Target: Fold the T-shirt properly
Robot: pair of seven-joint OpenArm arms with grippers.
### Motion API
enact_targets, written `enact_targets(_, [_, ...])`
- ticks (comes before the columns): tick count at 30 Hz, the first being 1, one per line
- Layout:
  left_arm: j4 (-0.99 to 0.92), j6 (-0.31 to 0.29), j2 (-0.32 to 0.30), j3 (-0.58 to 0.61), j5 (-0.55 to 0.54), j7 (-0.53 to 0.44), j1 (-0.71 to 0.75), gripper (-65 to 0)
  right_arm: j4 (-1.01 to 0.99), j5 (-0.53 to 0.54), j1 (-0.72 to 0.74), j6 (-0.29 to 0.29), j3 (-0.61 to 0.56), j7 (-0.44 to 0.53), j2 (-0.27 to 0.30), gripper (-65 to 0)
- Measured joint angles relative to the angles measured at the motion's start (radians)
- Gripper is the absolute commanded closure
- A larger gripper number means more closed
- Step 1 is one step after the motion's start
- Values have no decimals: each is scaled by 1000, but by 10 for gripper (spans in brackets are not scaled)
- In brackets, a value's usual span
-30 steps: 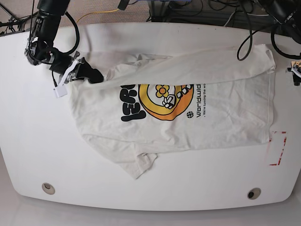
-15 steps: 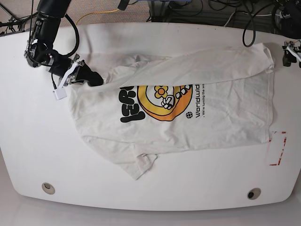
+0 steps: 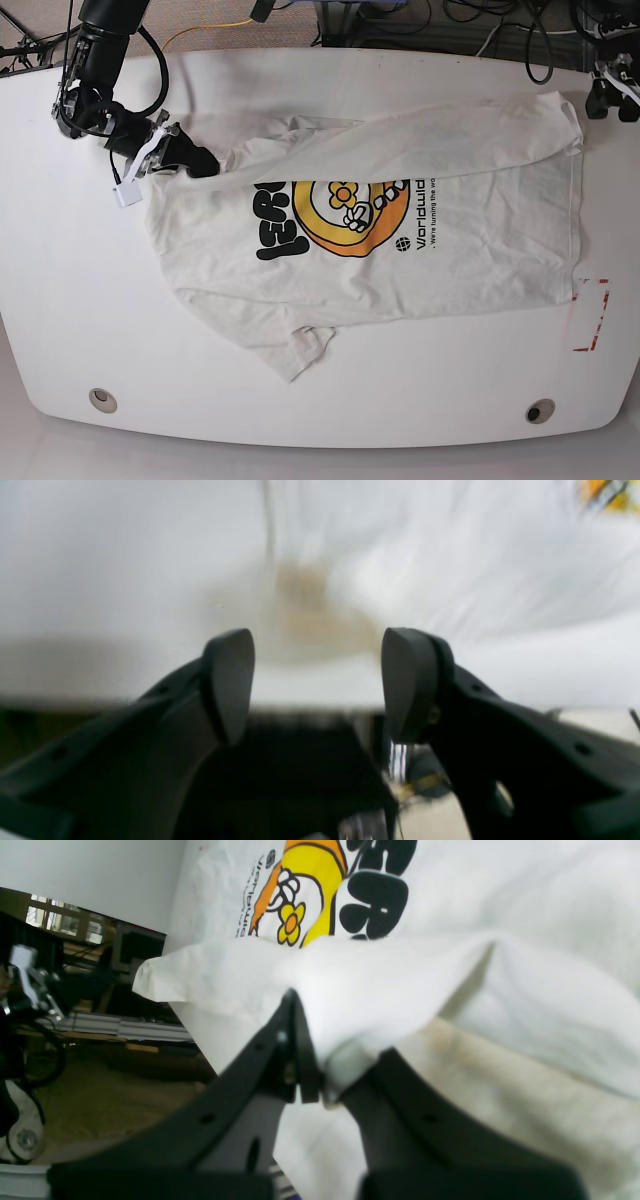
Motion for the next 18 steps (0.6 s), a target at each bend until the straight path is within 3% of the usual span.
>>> enact_targets(6, [-1, 0, 50, 6, 23, -16, -6, -378, 0, 2, -4, 0, 0, 1, 0, 0])
enact_targets(14, [-1, 0, 71, 113, 47, -23, -9, -378, 0, 2, -3, 0, 0, 1, 0, 0])
enact_targets(18, [-2, 0, 99, 121, 130, -7, -7, -378, 0, 2, -3, 0, 0, 1, 0, 0])
